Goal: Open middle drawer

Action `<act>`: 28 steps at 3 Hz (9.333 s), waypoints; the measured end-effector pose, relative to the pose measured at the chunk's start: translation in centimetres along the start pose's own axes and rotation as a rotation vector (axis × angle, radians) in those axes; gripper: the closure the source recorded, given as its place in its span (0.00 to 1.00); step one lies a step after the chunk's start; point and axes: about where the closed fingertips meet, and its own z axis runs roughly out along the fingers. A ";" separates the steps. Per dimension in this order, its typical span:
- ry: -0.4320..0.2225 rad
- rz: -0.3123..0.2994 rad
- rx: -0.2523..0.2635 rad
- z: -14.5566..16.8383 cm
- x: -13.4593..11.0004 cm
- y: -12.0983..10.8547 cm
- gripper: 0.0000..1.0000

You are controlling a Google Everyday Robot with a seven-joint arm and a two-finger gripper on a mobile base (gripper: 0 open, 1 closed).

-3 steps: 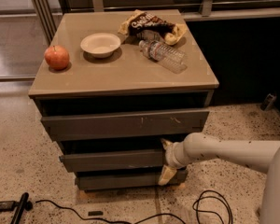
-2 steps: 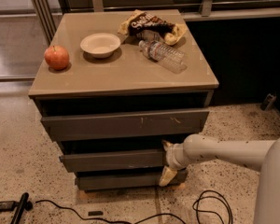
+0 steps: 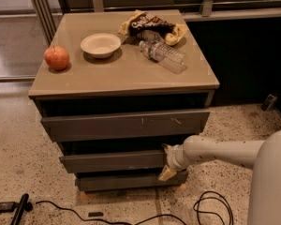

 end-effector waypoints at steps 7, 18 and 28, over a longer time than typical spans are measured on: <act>0.014 0.028 0.006 -1.9 0.6 2.4 0.82; 0.009 0.013 -0.014 -5.1 1.6 6.2 0.63; -0.065 0.048 0.009 -8.0 2.1 10.0 1.00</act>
Offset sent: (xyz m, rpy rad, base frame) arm 0.0000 0.0000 0.0000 0.0000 0.0000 0.0000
